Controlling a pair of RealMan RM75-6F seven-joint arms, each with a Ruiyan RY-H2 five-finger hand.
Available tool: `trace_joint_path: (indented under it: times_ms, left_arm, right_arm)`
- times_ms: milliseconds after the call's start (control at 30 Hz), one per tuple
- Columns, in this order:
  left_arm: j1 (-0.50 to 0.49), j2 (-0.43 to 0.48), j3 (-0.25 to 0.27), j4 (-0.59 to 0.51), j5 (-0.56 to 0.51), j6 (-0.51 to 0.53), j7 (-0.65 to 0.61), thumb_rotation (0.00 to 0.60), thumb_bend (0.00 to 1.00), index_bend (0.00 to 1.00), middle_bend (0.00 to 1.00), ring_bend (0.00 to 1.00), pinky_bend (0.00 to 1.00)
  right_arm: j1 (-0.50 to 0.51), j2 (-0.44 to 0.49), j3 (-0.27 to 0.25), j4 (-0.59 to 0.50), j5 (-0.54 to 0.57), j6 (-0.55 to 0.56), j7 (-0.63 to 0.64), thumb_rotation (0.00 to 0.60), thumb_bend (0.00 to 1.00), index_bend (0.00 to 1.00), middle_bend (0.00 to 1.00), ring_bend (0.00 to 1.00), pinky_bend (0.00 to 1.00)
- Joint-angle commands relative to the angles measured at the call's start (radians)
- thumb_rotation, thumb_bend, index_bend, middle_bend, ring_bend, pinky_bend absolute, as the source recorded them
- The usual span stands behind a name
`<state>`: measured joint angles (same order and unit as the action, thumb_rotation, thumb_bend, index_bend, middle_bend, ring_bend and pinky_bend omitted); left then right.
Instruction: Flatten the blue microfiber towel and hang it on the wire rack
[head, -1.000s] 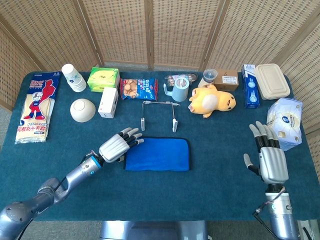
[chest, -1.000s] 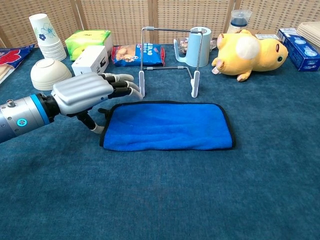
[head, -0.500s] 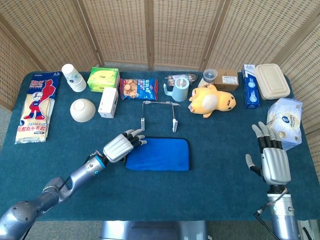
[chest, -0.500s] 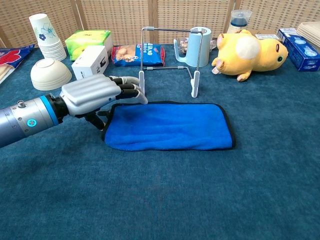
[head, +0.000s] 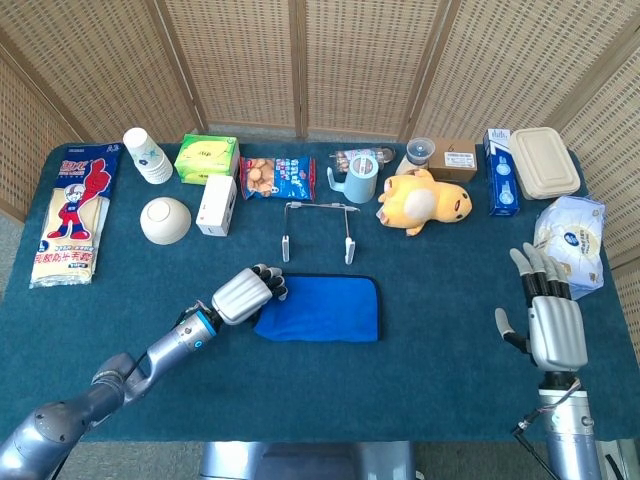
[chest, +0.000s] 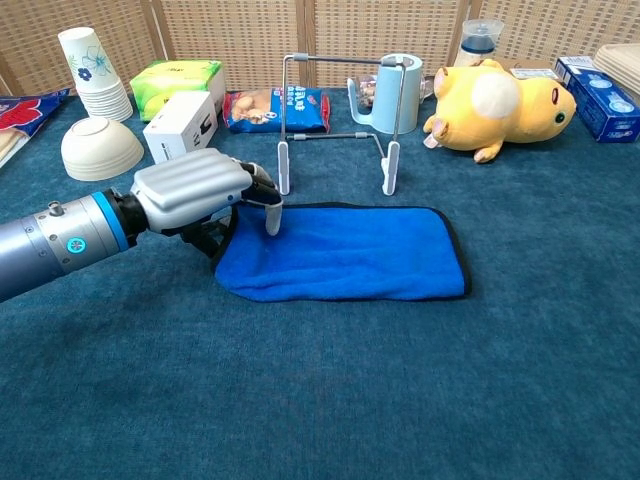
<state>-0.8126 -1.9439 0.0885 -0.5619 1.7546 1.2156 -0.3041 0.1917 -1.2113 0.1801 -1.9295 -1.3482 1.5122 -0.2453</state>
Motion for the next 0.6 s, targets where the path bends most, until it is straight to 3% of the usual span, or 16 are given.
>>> trace_joint_path:
  times_ms: [33, 400, 600]
  left_arm:
    - [0.004, 0.000, -0.001, 0.003, -0.003, 0.010, -0.011, 0.600, 0.48, 0.49, 0.46, 0.33, 0.40]
    - [0.014, 0.019, -0.025, -0.017, -0.016, 0.097, -0.074, 0.600, 0.48, 0.64, 0.62, 0.47, 0.53]
    - [0.015, 0.070, -0.062, -0.119, -0.033, 0.163, -0.078, 0.600, 0.48, 0.70, 0.70, 0.61, 0.68]
  right_arm:
    - [-0.001, 0.001, 0.000, -0.002, -0.001, 0.001, 0.000, 0.600, 0.34, 0.00, 0.00, 0.00, 0.00]
    - [-0.004, 0.001, 0.004, -0.005, -0.002, 0.003, 0.003, 0.600, 0.34, 0.00, 0.00, 0.00, 0.00]
    - [-0.005, -0.002, 0.012, 0.007, 0.002, 0.005, 0.015, 0.600, 0.34, 0.00, 0.00, 0.00, 0.00]
